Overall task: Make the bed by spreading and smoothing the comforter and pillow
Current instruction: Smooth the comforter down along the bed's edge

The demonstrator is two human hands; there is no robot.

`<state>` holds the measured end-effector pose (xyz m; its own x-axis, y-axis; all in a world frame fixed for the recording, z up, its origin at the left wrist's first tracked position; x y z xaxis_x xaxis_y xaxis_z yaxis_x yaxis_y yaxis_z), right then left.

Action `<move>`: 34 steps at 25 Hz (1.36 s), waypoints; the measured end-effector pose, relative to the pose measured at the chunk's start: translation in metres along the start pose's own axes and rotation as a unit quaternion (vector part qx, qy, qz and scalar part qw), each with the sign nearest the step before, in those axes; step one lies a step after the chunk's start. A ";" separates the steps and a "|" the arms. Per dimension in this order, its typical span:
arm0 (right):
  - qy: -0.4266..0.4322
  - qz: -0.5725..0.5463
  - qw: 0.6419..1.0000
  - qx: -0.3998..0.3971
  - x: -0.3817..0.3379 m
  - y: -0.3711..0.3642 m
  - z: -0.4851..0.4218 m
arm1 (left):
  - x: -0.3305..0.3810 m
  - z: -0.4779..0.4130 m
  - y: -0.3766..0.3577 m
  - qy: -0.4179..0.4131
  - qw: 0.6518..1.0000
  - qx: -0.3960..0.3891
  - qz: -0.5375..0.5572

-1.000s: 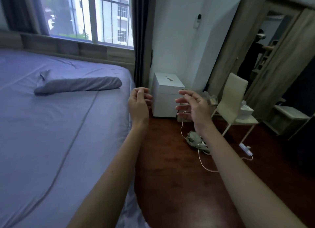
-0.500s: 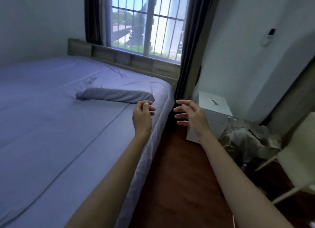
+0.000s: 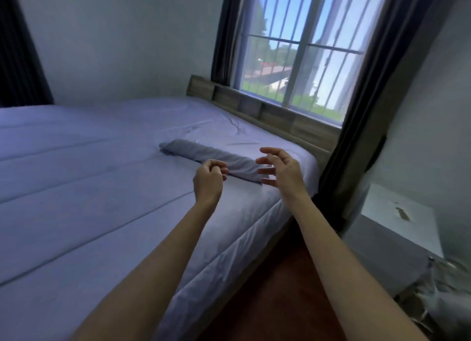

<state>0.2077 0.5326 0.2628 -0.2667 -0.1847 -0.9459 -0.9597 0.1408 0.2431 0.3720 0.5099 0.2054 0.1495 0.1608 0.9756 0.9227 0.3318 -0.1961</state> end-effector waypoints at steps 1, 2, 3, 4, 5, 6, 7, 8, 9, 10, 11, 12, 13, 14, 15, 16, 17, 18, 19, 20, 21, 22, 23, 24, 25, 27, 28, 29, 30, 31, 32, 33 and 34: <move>-0.006 0.004 1.000 -0.022 0.008 0.000 -0.010 | -0.007 -0.005 -0.002 0.000 1.000 0.019 -0.019; -0.019 0.007 0.999 -0.048 0.020 -0.003 -0.020 | -0.017 -0.010 -0.001 0.004 0.998 0.044 -0.042; -0.032 0.007 0.997 -0.070 0.033 -0.007 -0.027 | -0.029 -0.016 0.004 0.015 0.995 0.065 -0.069; -0.039 0.003 0.995 -0.089 0.046 -0.012 -0.035 | -0.042 -0.024 0.010 0.025 0.992 0.082 -0.097; -0.043 -0.003 0.993 -0.106 0.059 -0.016 -0.044 | -0.058 -0.033 0.018 0.034 0.986 0.096 -0.133; -0.047 -0.005 0.992 -0.120 0.073 -0.021 -0.054 | -0.075 -0.042 0.027 0.046 0.978 0.108 -0.175; -0.054 -0.004 0.990 -0.132 0.089 -0.028 -0.067 | -0.094 -0.051 0.036 0.062 0.965 0.125 -0.221; -0.065 0.001 0.988 -0.140 0.106 -0.037 -0.080 | -0.114 -0.059 0.045 0.081 0.951 0.140 -0.265; -0.081 0.005 0.986 -0.144 0.125 -0.047 -0.092 | -0.134 -0.066 0.055 0.104 0.936 0.148 -0.303; -0.101 0.012 0.983 -0.150 0.147 -0.059 -0.104 | -0.157 -0.073 0.064 0.129 0.923 0.149 -0.331; -0.121 0.022 0.980 -0.158 0.169 -0.072 -0.115 | -0.180 -0.081 0.070 0.151 0.913 0.148 -0.349; -0.139 0.034 0.975 -0.172 0.195 -0.088 -0.129 | -0.204 -0.092 0.075 0.168 0.904 0.146 -0.364; -0.153 0.048 0.969 -0.186 0.220 -0.103 -0.140 | -0.225 -0.105 0.079 0.175 0.896 0.139 -0.384; -0.162 0.061 0.964 -0.203 0.243 -0.119 -0.152 | -0.243 -0.120 0.081 0.171 0.886 0.126 -0.412; -0.166 0.076 0.959 -0.217 0.264 -0.134 -0.165 | -0.260 -0.137 0.083 0.157 0.876 0.106 -0.444; -0.164 0.087 0.957 -0.223 0.279 -0.147 -0.178 | -0.272 -0.153 0.085 0.135 0.864 0.078 -0.479; -0.159 0.095 0.956 -0.229 0.293 -0.163 -0.192 | -0.286 -0.169 0.090 0.126 0.851 0.048 -0.507; -0.152 0.105 0.953 -0.238 0.305 -0.181 -0.205 | -0.302 -0.182 0.098 0.144 0.838 0.023 -0.526; -0.142 0.115 0.951 -0.249 0.315 -0.201 -0.216 | -0.319 -0.191 0.108 0.184 0.821 -0.003 -0.540; -0.131 0.123 0.948 -0.261 0.324 -0.223 -0.223 | -0.335 -0.195 0.119 0.231 0.801 -0.026 -0.552; -0.114 0.130 0.946 -0.274 0.329 -0.243 -0.226 | -0.347 -0.195 0.128 0.255 0.782 -0.030 -0.568; -0.094 0.142 0.942 -0.290 0.333 -0.264 -0.228 | -0.357 -0.196 0.136 0.259 0.767 -0.013 -0.587; -0.067 0.157 0.935 -0.311 0.333 -0.283 -0.227 | -0.361 -0.198 0.141 0.254 0.760 0.025 -0.598; -0.030 0.177 0.925 -0.336 0.334 -0.300 -0.224 | -0.361 -0.199 0.144 0.248 0.755 0.073 -0.602; 0.009 0.209 0.906 -0.368 0.338 -0.313 -0.219 | -0.361 -0.201 0.144 0.244 0.752 0.112 -0.601; 0.062 0.330 0.846 -0.413 0.358 -0.317 -0.211 | -0.361 -0.203 0.143 0.245 0.743 0.147 -0.605; 0.063 0.396 0.820 -0.408 0.375 -0.307 -0.212 | -0.363 -0.202 0.143 0.241 0.739 0.151 -0.611; 0.059 0.447 0.805 -0.386 0.392 -0.289 -0.218 | -0.363 -0.202 0.143 0.240 0.734 0.154 -0.616; 0.057 0.481 0.799 -0.356 0.410 -0.265 -0.226 | -0.365 -0.201 0.142 0.246 0.730 0.160 -0.618; 0.058 0.508 0.793 -0.331 0.428 -0.235 -0.236 | -0.366 -0.200 0.139 0.254 0.727 0.169 -0.615; 0.048 0.532 0.788 -0.307 0.446 -0.202 -0.251 | -0.368 -0.201 0.129 0.251 0.727 0.177 -0.614; 0.030 0.553 0.783 -0.284 0.462 -0.169 -0.267 | -0.370 -0.203 0.115 0.236 0.731 0.178 -0.616; 0.002 0.569 0.779 -0.264 0.476 -0.136 -0.285 | -0.374 -0.206 0.095 0.212 0.740 0.166 -0.617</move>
<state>0.1857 0.1482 -0.1595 -0.9701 -0.2366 -0.0534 -0.0042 -0.2039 0.9790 0.4768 0.2896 -0.1575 -0.5709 -0.7372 0.3614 0.3221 0.2038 0.9245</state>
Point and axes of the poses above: each hand's wrist, its own z-axis away from the middle knuckle, its own y-axis out of the back of the hand, x = y × z, the point moved 3 cm from there along -z, towards the middle knuckle, and after that the axes turned 9 degrees about z, right-handed, at the moved point
